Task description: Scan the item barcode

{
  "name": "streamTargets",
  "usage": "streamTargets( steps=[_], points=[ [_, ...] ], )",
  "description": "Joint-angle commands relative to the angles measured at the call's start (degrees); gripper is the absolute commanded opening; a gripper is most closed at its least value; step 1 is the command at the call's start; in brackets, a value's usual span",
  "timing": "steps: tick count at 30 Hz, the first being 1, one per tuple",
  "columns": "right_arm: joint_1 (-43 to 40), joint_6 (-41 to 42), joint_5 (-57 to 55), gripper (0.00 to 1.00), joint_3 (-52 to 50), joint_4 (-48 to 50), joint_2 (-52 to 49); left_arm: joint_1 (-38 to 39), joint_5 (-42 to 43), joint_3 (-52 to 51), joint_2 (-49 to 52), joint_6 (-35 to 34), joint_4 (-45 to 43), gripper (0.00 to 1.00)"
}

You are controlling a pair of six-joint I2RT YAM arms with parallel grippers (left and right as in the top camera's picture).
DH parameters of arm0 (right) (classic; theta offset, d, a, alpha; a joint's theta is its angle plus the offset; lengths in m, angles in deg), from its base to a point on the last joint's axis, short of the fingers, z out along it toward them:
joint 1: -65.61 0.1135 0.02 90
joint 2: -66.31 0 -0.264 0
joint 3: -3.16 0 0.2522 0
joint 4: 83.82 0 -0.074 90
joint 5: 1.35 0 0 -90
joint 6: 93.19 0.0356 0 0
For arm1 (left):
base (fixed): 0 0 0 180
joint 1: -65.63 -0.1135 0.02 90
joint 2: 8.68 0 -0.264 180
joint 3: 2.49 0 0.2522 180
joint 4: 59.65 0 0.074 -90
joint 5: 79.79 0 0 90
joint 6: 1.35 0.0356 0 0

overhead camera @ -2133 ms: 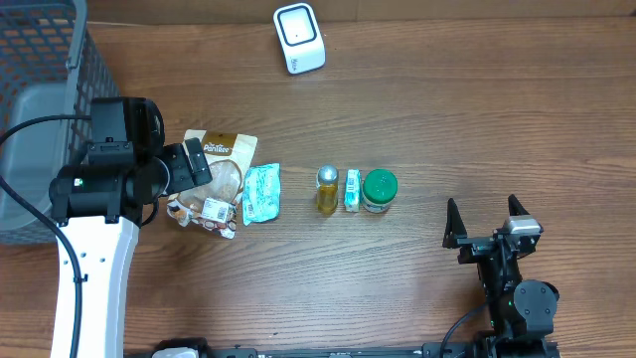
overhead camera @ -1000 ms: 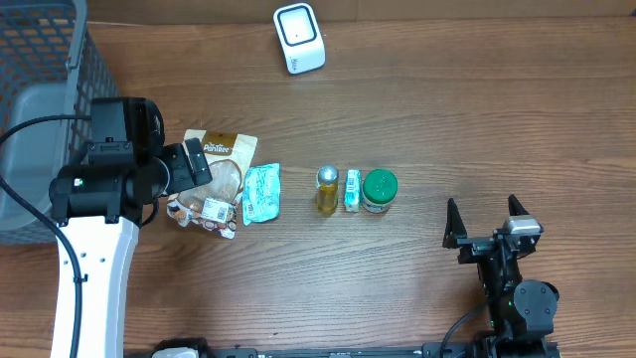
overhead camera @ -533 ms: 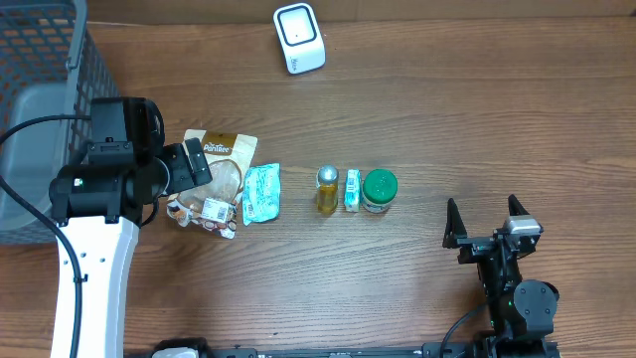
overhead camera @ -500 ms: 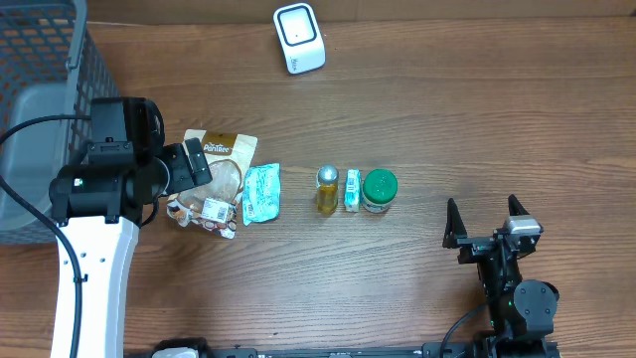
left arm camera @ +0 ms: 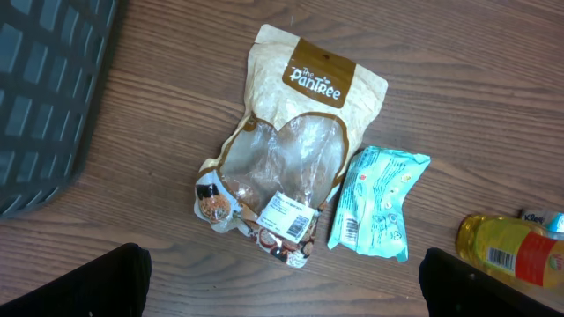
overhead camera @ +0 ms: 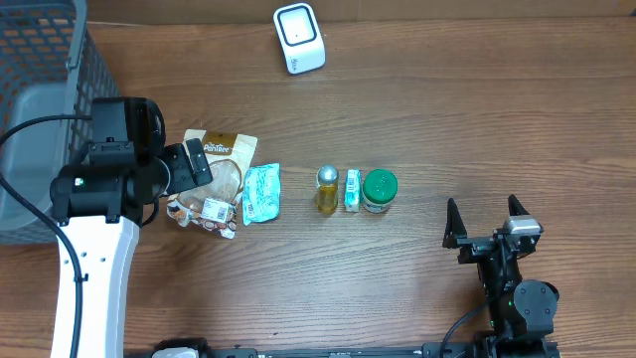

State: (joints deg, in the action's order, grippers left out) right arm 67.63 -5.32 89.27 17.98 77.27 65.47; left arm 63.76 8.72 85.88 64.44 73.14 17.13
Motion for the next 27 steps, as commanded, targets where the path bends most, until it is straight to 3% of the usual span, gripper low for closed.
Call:
streamTargets(
  steps=[1,14,18,27],
  points=[
    [0.3,0.1,-0.1,1.00,-0.6,0.4,0.7,0.3,-0.4,0.5,0.5,0.5,0.0,1.00],
    [0.3,0.5,-1.7,1.00,-0.6,0.7,0.7,0.4,-0.4,0.5,0.5,0.5,0.0,1.00],
    [0.3,3.8,7.2,1.00,-0.6,1.0,0.7,0.4,-0.4,0.5,0.5,0.5,0.0,1.00],
    [0.3,8.4,7.2,1.00,2.3,1.7,0.6,0.4,-0.4,0.5,0.5,0.5,0.0,0.99]
  ],
)
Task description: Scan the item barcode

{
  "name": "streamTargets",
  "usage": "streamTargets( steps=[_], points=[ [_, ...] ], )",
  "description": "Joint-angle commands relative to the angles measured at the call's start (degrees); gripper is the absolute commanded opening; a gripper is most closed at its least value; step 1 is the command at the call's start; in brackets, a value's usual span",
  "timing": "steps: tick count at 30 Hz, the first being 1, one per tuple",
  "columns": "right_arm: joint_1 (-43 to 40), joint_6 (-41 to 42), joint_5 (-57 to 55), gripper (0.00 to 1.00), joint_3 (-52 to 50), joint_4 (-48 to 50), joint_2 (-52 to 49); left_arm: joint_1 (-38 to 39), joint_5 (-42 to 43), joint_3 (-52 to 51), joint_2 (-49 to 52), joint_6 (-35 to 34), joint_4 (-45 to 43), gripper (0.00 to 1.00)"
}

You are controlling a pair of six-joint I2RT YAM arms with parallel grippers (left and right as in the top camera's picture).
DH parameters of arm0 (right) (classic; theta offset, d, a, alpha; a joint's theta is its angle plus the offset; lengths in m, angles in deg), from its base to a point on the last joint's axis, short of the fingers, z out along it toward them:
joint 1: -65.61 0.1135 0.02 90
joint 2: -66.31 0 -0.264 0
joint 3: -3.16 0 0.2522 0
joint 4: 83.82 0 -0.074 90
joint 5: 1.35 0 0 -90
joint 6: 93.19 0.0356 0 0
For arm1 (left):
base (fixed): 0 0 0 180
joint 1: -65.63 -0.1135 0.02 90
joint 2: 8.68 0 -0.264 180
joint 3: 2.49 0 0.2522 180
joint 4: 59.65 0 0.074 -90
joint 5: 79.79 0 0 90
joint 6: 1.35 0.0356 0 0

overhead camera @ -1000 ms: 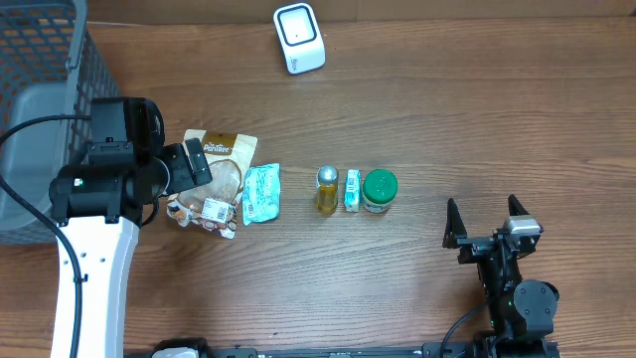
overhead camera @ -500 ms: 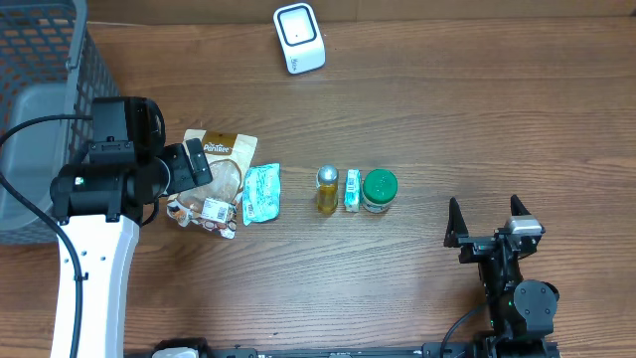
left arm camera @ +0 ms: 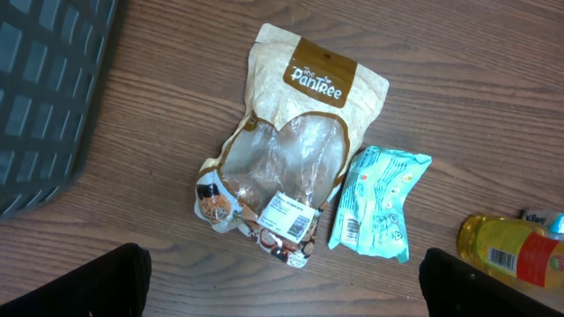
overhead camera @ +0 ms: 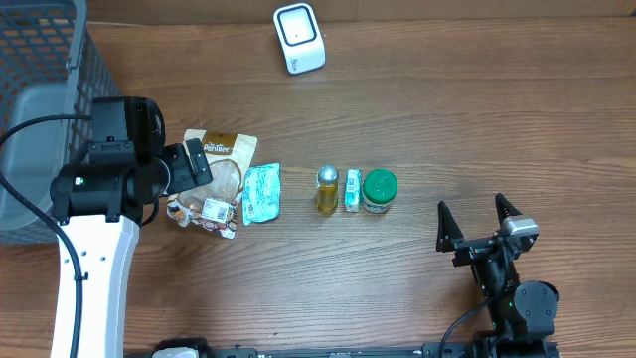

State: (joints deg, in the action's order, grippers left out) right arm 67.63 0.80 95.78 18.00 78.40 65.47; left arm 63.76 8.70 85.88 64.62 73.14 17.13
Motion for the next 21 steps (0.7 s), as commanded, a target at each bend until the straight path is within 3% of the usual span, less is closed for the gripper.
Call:
streamTargets(
  steps=[1,5,10,13,14,21],
  points=[
    [0.3,3.0,0.4,1.00,3.7,0.4,0.4,0.4,-0.4,0.5,0.3,0.5,0.0,1.00],
    [0.2,4.3,0.0,1.00,11.3,0.0,-3.1,0.4,-0.4,0.5,0.3,0.5,0.0,1.00],
    [0.2,7.2,0.3,1.00,28.5,-7.0,-15.8,0.4,-0.4,0.5,0.3,0.5,0.0,1.00],
    [0.2,8.2,3.3,1.00,41.6,-15.8,-26.8,0.4,-0.4,0.5,0.3,0.5,0.0,0.99],
    [0.2,8.2,4.9,1.00,49.5,-22.2,-33.3,0.4,-0.4,0.5,0.3,0.5,0.0,1.00],
    [0.2,8.2,12.9,1.00,77.5,-52.7,-61.0,0.4,-0.4,0.5,0.3,0.5,0.0,1.00]
  ],
)
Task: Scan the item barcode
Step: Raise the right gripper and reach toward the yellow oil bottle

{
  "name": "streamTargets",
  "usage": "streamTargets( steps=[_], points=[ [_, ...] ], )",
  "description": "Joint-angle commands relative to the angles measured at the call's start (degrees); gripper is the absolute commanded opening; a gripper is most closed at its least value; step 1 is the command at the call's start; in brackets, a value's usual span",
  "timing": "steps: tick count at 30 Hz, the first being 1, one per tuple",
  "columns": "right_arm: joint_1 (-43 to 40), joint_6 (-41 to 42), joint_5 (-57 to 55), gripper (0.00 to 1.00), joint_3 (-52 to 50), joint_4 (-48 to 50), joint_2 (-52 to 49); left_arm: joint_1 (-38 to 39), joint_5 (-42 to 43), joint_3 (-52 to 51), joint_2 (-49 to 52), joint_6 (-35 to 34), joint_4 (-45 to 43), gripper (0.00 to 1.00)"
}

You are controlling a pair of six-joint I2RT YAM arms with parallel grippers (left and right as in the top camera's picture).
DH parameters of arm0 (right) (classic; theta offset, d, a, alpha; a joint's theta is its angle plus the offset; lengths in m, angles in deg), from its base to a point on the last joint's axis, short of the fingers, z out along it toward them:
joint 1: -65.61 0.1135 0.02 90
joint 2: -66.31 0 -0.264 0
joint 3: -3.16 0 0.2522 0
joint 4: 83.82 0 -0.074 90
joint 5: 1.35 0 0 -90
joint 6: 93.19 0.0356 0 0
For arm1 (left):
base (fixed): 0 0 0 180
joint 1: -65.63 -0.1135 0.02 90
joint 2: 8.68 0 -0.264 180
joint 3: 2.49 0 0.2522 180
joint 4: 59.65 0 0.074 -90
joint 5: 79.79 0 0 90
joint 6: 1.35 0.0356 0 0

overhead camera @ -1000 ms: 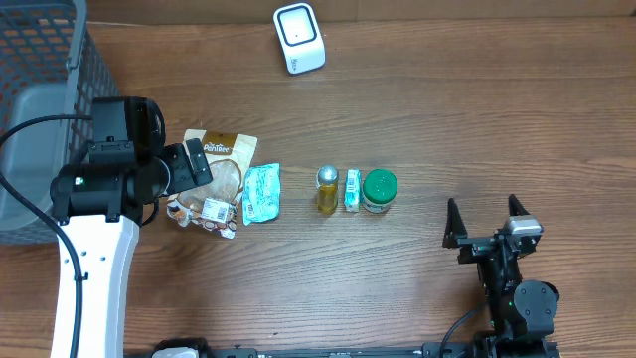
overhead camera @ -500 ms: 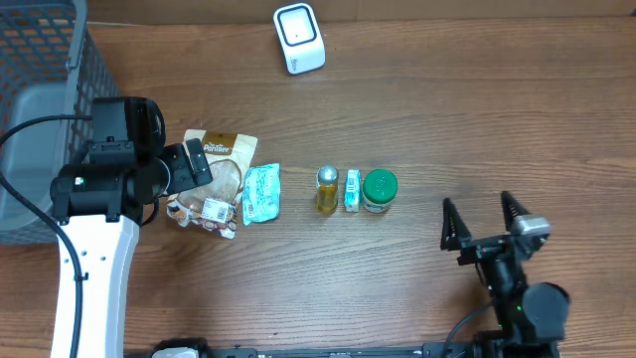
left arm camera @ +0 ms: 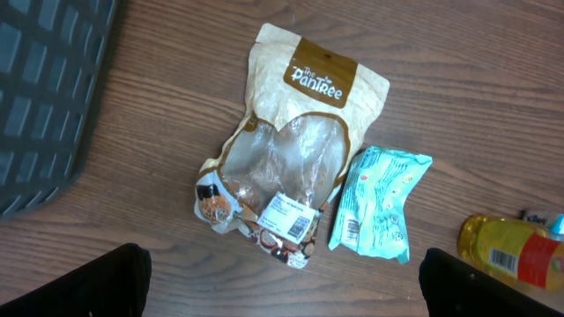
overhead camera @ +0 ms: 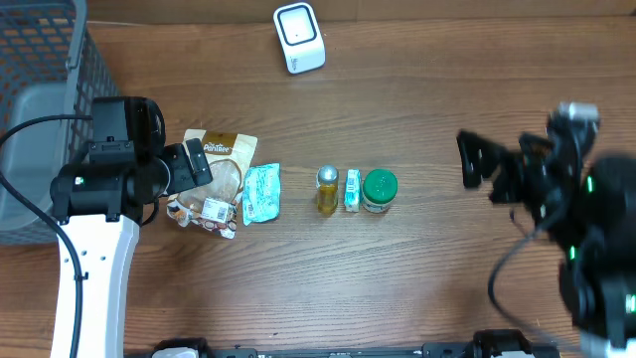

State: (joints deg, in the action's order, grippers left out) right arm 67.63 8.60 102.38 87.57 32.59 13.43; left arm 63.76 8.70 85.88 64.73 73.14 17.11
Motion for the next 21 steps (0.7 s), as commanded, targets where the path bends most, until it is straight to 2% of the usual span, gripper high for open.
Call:
streamTargets(
  steps=[1,9,12,16,21],
  points=[
    [0.2,0.4,7.8,1.00,9.0,-8.1,-11.3,0.4,-0.4,0.5,0.2,0.5,0.0,1.00],
    [0.2,0.5,21.5,1.00,9.4,-11.4,-27.0,0.4,-0.4,0.5,0.2,0.5,0.0,1.00],
    [0.4,0.7,24.0,0.87,9.4,-11.0,-31.7,0.4,-0.4,0.5,0.2,0.5,0.0,1.00],
    [3.1,0.7,22.0,0.85,9.2,-11.2,-36.5,0.4,-0.4,0.5,0.2,0.5,0.0,0.99],
    [9.1,6.5,10.7,0.85,9.2,-9.8,-40.0,0.4,-0.4,0.5,0.2,0.5,0.0,1.00]
  ],
)
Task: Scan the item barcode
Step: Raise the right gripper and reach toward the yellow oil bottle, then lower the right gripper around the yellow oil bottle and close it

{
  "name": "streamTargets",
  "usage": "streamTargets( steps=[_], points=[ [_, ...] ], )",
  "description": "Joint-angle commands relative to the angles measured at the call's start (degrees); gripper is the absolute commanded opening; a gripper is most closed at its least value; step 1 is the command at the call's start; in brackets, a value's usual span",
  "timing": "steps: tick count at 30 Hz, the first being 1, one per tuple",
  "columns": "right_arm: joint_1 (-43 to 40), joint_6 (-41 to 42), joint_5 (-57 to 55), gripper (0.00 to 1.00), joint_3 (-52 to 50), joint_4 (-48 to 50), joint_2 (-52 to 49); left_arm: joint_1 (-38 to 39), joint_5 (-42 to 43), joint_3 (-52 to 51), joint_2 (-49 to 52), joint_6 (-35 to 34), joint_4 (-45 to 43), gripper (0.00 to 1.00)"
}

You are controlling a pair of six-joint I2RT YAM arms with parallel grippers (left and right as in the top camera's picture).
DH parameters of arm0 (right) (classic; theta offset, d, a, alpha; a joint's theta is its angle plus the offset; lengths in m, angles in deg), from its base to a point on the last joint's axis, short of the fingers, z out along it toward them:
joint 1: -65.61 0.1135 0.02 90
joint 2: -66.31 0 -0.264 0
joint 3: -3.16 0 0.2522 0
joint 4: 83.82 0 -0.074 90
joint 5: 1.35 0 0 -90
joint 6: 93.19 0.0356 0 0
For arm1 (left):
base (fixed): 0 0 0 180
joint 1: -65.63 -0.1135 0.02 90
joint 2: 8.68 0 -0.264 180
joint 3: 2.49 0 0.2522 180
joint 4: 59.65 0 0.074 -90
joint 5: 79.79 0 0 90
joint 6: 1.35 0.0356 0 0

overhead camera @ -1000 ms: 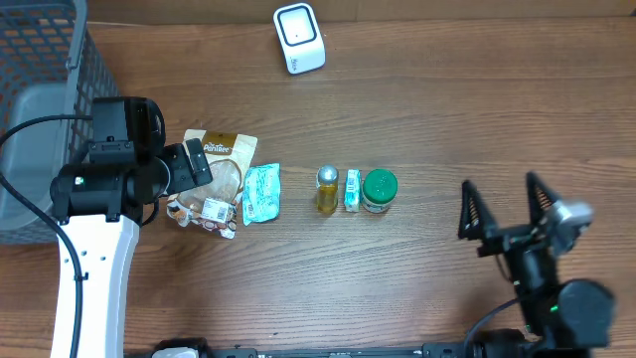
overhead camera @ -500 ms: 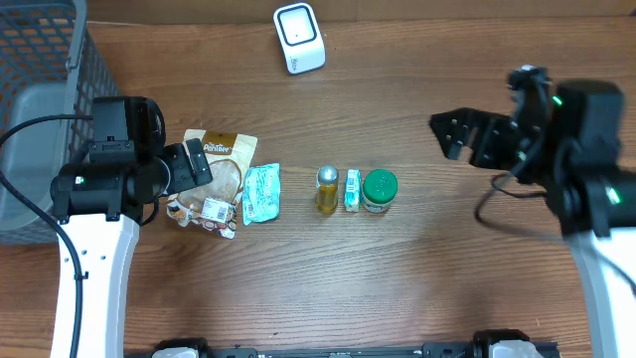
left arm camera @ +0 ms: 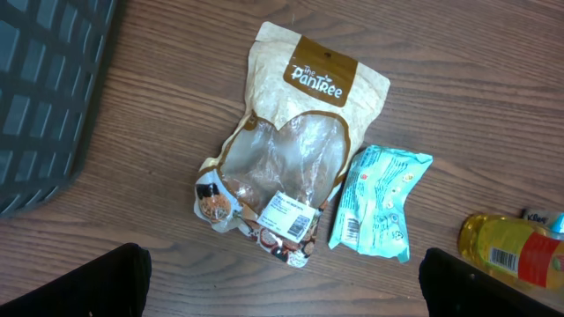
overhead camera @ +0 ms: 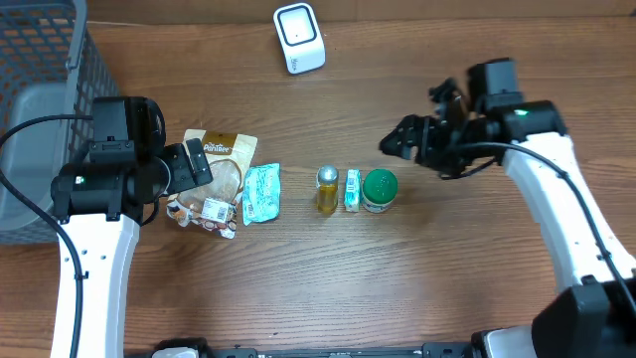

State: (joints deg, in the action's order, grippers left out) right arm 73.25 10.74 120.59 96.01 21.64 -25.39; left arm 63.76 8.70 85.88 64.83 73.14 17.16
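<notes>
The white barcode scanner (overhead camera: 299, 38) stands at the far edge of the table. A row of items lies mid-table: a tan Pantree pouch (overhead camera: 217, 171) (left arm camera: 295, 150), a teal packet (overhead camera: 261, 193) (left arm camera: 381, 202), a yellow bottle (overhead camera: 327, 189) (left arm camera: 511, 251), a small white box (overhead camera: 352, 189) and a green-lidded jar (overhead camera: 380, 190). My left gripper (overhead camera: 199, 162) (left arm camera: 282, 291) hovers open over the pouch, holding nothing. My right gripper (overhead camera: 409, 124) is open just up and right of the jar, also empty.
A grey mesh basket (overhead camera: 40, 99) (left arm camera: 44, 88) fills the left side, close behind my left arm. The table is brown wood.
My right arm has moved left from the right side of the table, and its gripper now hangs next to the green-lidded jar. The left arm and all items are unchanged.
My right gripper first rested open at the near right edge of the table, then shifted slightly there. After that it was raised over the right side, and now it is beside the jar. My left gripper stayed open over the pouch throughout.
</notes>
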Motion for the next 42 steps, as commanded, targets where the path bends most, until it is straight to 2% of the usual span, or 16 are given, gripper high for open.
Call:
streamTargets(
  steps=[1,12,17,26,42],
  points=[
    [4.6,4.3,-9.2,0.85,0.7,1.7,-1.4,0.4,-0.4,0.5,0.1,0.5,0.0,1.00],
    [18.1,6.0,-18.1,0.93,0.7,13.3,-1.8,0.4,-0.4,0.5,0.1,0.5,0.0,1.00],
    [22.2,7.6,-24.1,0.93,0.7,16.6,-1.8,0.4,-0.4,0.5,0.1,0.5,0.0,1.00],
    [28.9,10.3,-34.8,1.00,0.0,17.0,-2.4,0.4,-0.4,0.5,0.1,0.5,0.0,0.99],
    [32.8,10.3,-36.3,1.00,0.0,15.6,-8.2,0.4,-0.4,0.5,0.1,0.5,0.0,0.99]
  ],
)
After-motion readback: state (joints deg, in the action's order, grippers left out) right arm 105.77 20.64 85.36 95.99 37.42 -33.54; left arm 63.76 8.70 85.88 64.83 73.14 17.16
